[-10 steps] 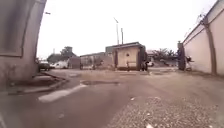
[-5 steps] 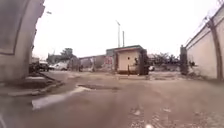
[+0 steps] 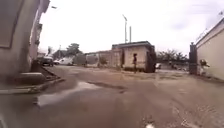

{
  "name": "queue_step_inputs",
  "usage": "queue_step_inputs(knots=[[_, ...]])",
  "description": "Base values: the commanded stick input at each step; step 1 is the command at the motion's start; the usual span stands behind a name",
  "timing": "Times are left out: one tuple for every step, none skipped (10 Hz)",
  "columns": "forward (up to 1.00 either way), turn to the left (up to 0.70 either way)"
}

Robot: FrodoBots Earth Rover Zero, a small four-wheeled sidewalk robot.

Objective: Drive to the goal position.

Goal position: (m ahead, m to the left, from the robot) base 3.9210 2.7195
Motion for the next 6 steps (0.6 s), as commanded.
queue_step_inputs(knots=[[0.85, 0.0], [0.85, 0.0], [0.85, 0.32], [0.85, 0.34], [0.85, 0.3], [0.85, 0.06]])
